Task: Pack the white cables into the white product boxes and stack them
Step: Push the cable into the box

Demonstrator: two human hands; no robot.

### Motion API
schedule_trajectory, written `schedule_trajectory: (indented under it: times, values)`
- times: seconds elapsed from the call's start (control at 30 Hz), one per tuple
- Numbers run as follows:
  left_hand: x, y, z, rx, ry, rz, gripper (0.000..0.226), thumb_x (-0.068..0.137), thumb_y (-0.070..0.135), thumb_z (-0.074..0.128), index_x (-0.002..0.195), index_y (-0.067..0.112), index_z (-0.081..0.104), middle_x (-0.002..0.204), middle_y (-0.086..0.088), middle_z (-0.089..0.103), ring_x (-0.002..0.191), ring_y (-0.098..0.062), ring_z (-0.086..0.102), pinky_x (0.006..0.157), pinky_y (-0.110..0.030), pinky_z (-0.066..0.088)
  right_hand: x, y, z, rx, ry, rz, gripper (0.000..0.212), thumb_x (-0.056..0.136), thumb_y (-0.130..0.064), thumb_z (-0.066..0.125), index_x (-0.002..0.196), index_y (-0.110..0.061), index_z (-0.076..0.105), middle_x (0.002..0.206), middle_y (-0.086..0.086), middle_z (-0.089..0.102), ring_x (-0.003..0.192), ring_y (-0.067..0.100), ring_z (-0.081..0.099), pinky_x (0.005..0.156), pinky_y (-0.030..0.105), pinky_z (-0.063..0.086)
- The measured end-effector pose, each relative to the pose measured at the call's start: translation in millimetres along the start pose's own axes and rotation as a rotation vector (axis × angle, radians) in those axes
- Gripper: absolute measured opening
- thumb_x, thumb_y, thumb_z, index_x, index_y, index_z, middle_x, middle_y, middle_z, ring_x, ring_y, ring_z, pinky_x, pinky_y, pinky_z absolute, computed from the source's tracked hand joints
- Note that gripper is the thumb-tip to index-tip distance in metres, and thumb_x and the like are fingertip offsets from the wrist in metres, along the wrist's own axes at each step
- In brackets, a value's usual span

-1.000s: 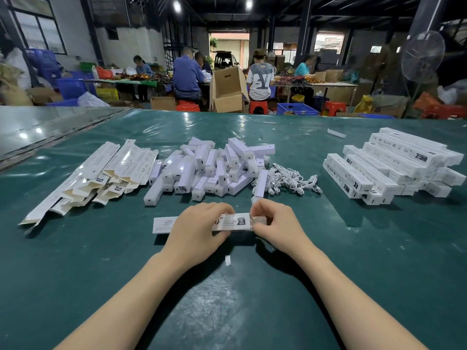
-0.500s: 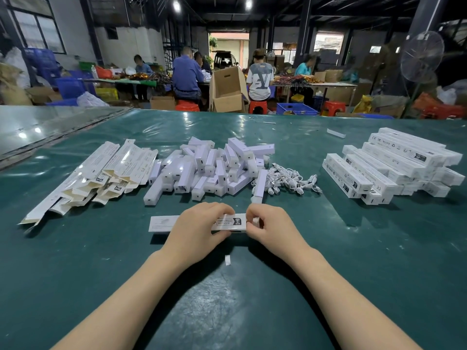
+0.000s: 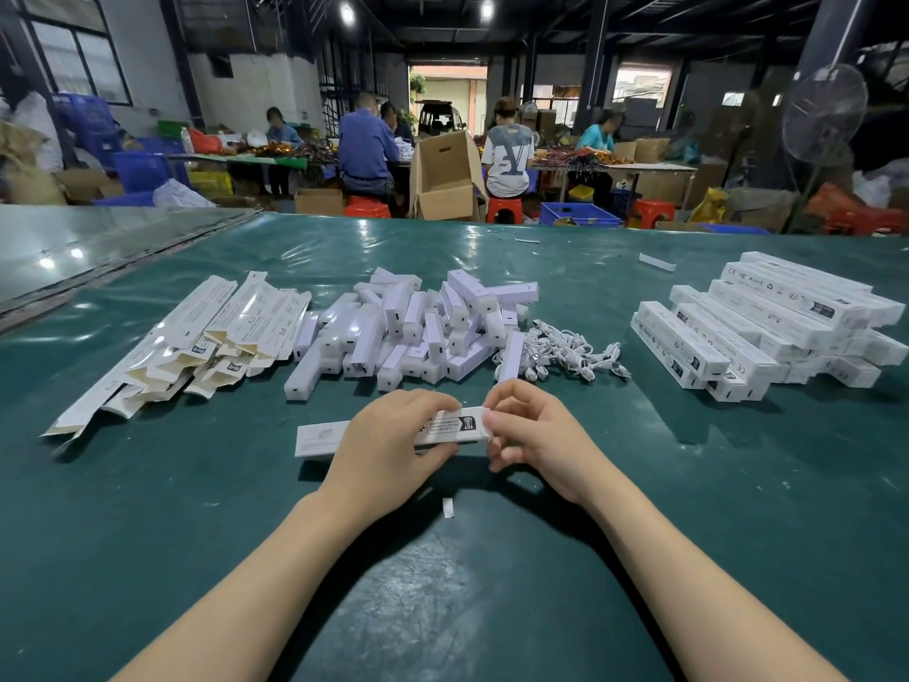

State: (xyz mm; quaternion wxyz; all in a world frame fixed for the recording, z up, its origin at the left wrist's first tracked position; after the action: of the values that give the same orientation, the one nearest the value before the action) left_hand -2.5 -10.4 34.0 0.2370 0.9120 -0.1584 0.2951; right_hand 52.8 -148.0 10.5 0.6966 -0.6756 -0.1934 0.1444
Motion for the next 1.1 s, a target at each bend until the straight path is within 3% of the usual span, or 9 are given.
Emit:
schedule_trajectory:
  times: [0.23, 0.4, 0.53, 0.67, 0.77, 0.87, 0.97, 1.1]
  values:
    - [-0.7, 0.9, -0.5, -0.021, -0.002, 0.004, 0.036, 0.063, 0.006, 0.082, 0.096, 0.009, 0.069, 0.092, 0.0, 0.071, 0.084, -0.019, 0.064, 0.075, -0.019, 0.039, 0.3, -0.6, -2.7, 0.077, 0.037, -0.015, 0.021, 0.086, 0.01, 0.05, 0.076, -0.008, 0.049, 0.062, 0.003, 0.051, 0.042, 0.011, 0.05, 0.045, 0.026, 0.05]
    - [-0.4, 1.5, -1.3, -0.015, -0.007, 0.005, 0.037, 0.062, 0.006, 0.082, 0.096, 0.008, 0.07, 0.09, 0.0, 0.071, 0.081, -0.018, 0.065, 0.074, -0.019, 0.039, 0.7, 0.3, -4.0, 0.052, 0.054, -0.026, 0.026, 0.085, 0.008, 0.055, 0.066, -0.007, 0.048, 0.049, -0.003, 0.053, 0.041, 0.009, 0.052, 0.044, 0.024, 0.051]
    - [-1.7, 0.5, -1.6, -0.01, -0.002, -0.009, 0.037, 0.061, 0.005, 0.083, 0.096, 0.008, 0.07, 0.09, -0.001, 0.071, 0.082, -0.018, 0.066, 0.075, -0.02, 0.04, 0.2, -2.8, 0.9, -0.083, 0.042, -0.042, 0.028, 0.088, 0.005, 0.052, 0.064, -0.009, 0.048, 0.053, -0.003, 0.051, 0.044, 0.008, 0.053, 0.048, 0.025, 0.054]
    - [-0.8, 0.2, -1.0, -0.01, 0.029, -0.036, 0.036, 0.061, 0.006, 0.083, 0.095, 0.009, 0.071, 0.09, -0.002, 0.071, 0.082, -0.021, 0.066, 0.075, -0.02, 0.039, -4.9, -11.1, 5.0, -0.413, 0.215, -0.21, 0.029, 0.087, -0.001, 0.051, 0.063, -0.016, 0.048, 0.051, 0.0, 0.052, 0.047, 0.014, 0.054, 0.056, 0.025, 0.049]
    - [1.1, -5.3, -5.1, -0.006, 0.132, -0.118, 0.036, 0.062, 0.006, 0.082, 0.096, 0.009, 0.071, 0.09, -0.004, 0.071, 0.082, -0.023, 0.065, 0.072, -0.018, 0.036, -7.5, -15.0, 8.4, -0.335, 0.257, -0.27, 0.026, 0.084, 0.006, 0.051, 0.074, -0.017, 0.058, 0.063, 0.0, 0.06, 0.061, 0.016, 0.058, 0.066, 0.028, 0.052]
    - [1.8, -7.9, -7.0, 0.005, 0.196, -0.156, 0.034, 0.061, 0.005, 0.083, 0.093, 0.007, 0.071, 0.086, -0.005, 0.072, 0.08, -0.025, 0.066, 0.069, -0.021, 0.035, -6.6, -14.8, 15.6, -0.217, 0.222, -0.259, 0.038, 0.081, 0.015, 0.048, 0.1, -0.013, 0.066, 0.081, 0.003, 0.061, 0.077, 0.019, 0.057, 0.067, 0.025, 0.054]
    - [2.8, -6.6, -8.9, 0.011, 0.255, -0.17, 0.033, 0.06, 0.003, 0.082, 0.091, 0.007, 0.07, 0.085, -0.005, 0.071, 0.078, -0.025, 0.066, 0.068, -0.021, 0.037, -5.9, -15.5, 17.5, -0.141, 0.179, -0.259, 0.052, 0.081, 0.017, 0.048, 0.11, -0.024, 0.059, 0.096, -0.003, 0.06, 0.083, 0.011, 0.056, 0.075, 0.026, 0.052]
    - [4.7, -6.8, -13.9, 0.005, 0.316, -0.191, 0.032, 0.066, 0.002, 0.079, 0.097, 0.005, 0.068, 0.091, -0.007, 0.07, 0.084, -0.027, 0.064, 0.074, -0.026, 0.041, -3.4, -5.1, 38.6, -0.029, 0.011, -0.181, 0.052, 0.088, 0.005, 0.054, 0.12, -0.035, 0.045, 0.102, 0.0, 0.057, 0.079, -0.001, 0.058, 0.079, 0.013, 0.046]
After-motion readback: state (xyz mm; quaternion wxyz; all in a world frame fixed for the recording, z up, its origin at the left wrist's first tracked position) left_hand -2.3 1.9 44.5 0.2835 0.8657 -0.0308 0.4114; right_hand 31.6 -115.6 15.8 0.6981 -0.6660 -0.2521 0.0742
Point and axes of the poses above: each hand's wrist, its own x-axis towards the middle knuckle, its own z-axis out of the palm, y = z × x, the point moved 5 cm from there along x, towards the middle knuckle
